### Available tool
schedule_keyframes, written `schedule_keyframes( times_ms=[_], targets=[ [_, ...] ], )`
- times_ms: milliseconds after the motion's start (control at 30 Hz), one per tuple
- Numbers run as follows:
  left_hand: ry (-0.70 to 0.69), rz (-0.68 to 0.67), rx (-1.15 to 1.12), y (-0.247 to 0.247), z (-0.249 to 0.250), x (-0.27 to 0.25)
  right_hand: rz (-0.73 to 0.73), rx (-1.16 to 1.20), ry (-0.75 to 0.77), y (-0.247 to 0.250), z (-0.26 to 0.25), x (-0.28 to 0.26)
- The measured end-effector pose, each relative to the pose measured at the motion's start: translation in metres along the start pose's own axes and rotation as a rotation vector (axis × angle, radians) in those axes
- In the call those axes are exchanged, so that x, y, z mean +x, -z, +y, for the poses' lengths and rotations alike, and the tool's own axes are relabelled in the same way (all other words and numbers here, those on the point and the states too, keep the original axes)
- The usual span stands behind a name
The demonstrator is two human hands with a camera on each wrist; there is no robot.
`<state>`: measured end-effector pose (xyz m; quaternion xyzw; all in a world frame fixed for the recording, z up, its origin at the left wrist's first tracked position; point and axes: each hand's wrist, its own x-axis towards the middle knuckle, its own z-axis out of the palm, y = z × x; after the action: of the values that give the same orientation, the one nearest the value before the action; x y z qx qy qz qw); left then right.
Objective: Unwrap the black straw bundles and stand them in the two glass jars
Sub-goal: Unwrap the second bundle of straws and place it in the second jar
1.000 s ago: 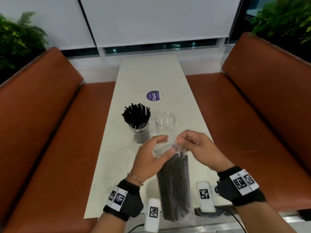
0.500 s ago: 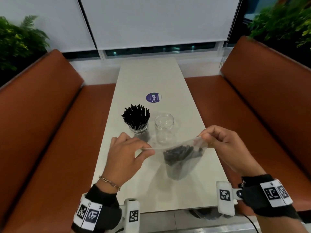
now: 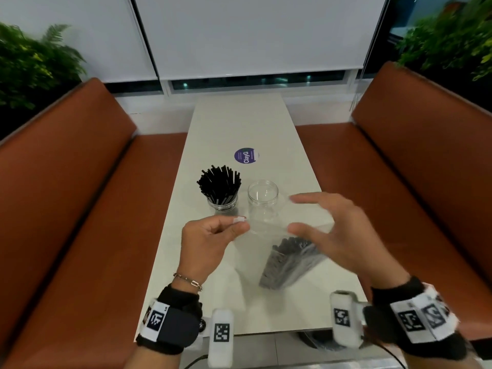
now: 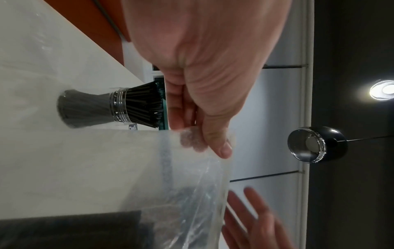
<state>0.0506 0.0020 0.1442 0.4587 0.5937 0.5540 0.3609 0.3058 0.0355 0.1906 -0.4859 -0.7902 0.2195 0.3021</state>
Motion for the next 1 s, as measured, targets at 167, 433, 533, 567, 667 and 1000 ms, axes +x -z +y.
schedule_keyframes(
  times_ms=[167,433,533,567,667,1000],
  targets=[
    [-0.009,-0.013,0.017,-0.006,0.006,0.002,0.008,-0.009,0.193,-0.052,-0.033,0.013],
    [-0.098,-0.082,0.060,-0.010,0.008,-0.006,0.025,0.008,0.135,-0.045,-0.024,0.024],
    [-0.070,-0.026,-0.023,-0.014,0.004,-0.005,0.031,-0.040,0.064,-0.032,-0.009,0.020],
    [-0.060,-0.010,-0.049,-0.014,0.003,-0.004,0.033,-0.054,0.035,-0.025,-0.003,0.016],
    [-0.042,0.005,-0.087,-0.015,0.003,-0.001,0.031,-0.084,-0.053,0.003,0.024,0.000],
    [-0.031,0.022,-0.093,-0.009,-0.005,0.005,0.065,0.119,-0.377,0.031,0.079,-0.040]
  ],
)
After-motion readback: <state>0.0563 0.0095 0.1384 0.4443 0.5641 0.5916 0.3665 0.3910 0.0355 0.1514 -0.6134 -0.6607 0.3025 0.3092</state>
